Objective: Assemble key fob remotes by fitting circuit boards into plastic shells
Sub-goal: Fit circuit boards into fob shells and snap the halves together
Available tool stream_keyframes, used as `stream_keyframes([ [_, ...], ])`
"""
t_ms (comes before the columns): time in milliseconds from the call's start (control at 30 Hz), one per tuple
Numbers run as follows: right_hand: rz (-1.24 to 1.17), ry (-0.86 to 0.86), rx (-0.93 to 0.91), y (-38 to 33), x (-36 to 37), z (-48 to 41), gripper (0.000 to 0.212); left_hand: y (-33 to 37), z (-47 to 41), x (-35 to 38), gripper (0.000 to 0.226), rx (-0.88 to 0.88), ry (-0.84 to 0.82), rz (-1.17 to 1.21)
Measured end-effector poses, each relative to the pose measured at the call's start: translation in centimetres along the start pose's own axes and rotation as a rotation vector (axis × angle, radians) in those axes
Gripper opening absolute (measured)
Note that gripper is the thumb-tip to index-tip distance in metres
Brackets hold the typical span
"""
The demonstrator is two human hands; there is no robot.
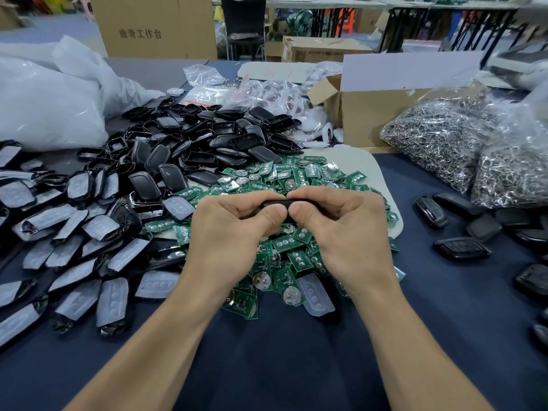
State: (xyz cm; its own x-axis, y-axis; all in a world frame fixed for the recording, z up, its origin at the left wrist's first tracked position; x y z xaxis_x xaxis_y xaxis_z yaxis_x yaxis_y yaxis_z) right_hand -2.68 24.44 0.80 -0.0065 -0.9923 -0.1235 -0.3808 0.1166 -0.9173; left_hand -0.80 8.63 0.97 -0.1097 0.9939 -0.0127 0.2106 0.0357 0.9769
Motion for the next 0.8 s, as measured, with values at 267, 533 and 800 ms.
stream_keyframes([
  [267,0.005,0.014,-0.017,-0.31,0.09,0.13,0.019,0.25,0.36,0.29,0.03,0.111,0.014,-0.045],
  [533,0.009,0.047,0.006,-0.17,0.5,0.28,0.016,0.01,0.14,0.23,0.034,0.077,0.043,-0.036],
  [800,-0.292,0.094,0.192,-0.39,0.45,-0.11,0.014,0.05,-0.19,0.35,0.027,-0.012,0.04,0.071],
])
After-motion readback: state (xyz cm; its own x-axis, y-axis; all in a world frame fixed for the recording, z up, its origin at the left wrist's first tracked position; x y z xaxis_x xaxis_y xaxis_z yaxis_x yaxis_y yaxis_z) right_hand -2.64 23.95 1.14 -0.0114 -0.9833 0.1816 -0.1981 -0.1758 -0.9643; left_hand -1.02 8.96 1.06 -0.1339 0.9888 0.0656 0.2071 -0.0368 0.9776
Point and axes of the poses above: each hand's wrist, its own z-axis away from the middle knuckle, its own x-axis out of the palm, y = z × x, the point moved 1 cm from there along -z, towards the middle knuckle, and after that the axes turned 1 degree about -y, right-handed, at the moved point
